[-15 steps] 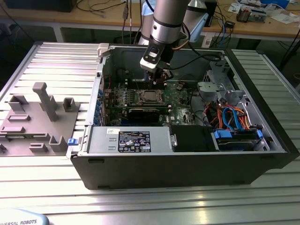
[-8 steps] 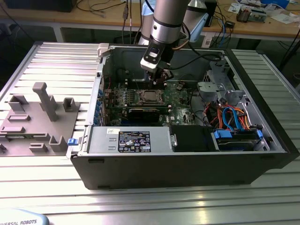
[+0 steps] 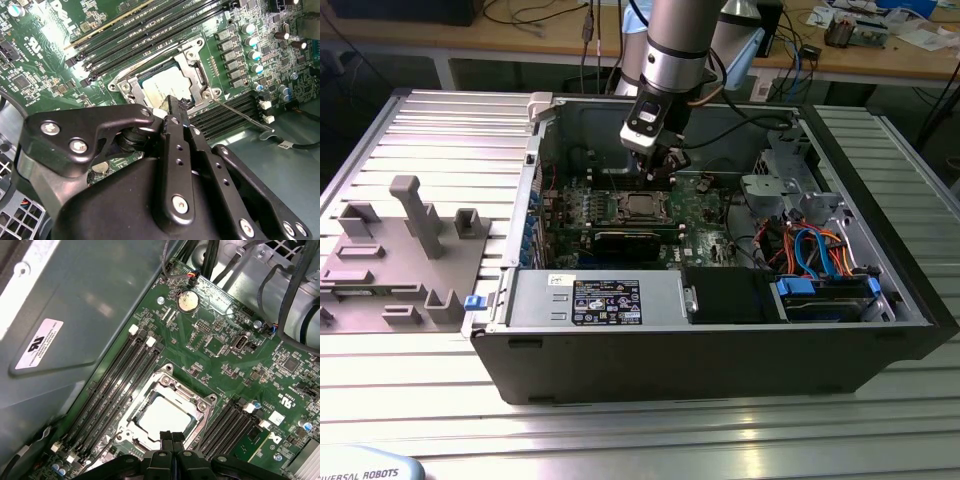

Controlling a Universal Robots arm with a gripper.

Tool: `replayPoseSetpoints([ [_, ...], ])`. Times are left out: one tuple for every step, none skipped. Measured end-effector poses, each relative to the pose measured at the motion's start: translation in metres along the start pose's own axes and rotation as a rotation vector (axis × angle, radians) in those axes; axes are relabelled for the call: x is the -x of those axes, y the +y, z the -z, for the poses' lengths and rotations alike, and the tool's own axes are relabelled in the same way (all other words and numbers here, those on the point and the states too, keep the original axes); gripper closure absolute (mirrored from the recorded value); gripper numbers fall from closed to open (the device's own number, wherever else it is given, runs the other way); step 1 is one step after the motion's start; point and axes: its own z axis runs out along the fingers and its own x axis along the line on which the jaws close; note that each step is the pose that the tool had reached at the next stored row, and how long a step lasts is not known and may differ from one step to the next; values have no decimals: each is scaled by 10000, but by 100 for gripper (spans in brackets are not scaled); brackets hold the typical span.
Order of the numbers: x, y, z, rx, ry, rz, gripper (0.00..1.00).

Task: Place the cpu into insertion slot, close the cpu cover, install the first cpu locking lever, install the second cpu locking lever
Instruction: 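Install the first cpu locking lever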

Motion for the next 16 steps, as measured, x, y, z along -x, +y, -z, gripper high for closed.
replayPoseSetpoints([
  [0, 0, 0, -1, -1, 11, 89],
  [0, 0, 0, -1, -2, 26, 89],
  [0, 0, 0, -3, -3, 43, 89],
  [0, 0, 0, -3, -4, 54, 89],
  [0, 0, 0, -4, -5, 68, 89],
  [0, 0, 0, -5, -6, 88, 89],
  [0, 0, 0, -6, -7, 105, 89],
  [0, 0, 0, -7, -8, 123, 89],
  [0, 0, 0, -8, -10, 146, 89],
  [0, 0, 0, -9, -11, 164, 89],
  [0, 0, 0, -9, -12, 175, 89],
  [0, 0, 0, -10, -13, 184, 89],
  [0, 0, 0, -10, -13, 195, 89],
  [0, 0, 0, -11, -14, 207, 89],
  [0, 0, 0, -12, -15, 221, 89],
  [0, 0, 0, -13, -16, 233, 89],
])
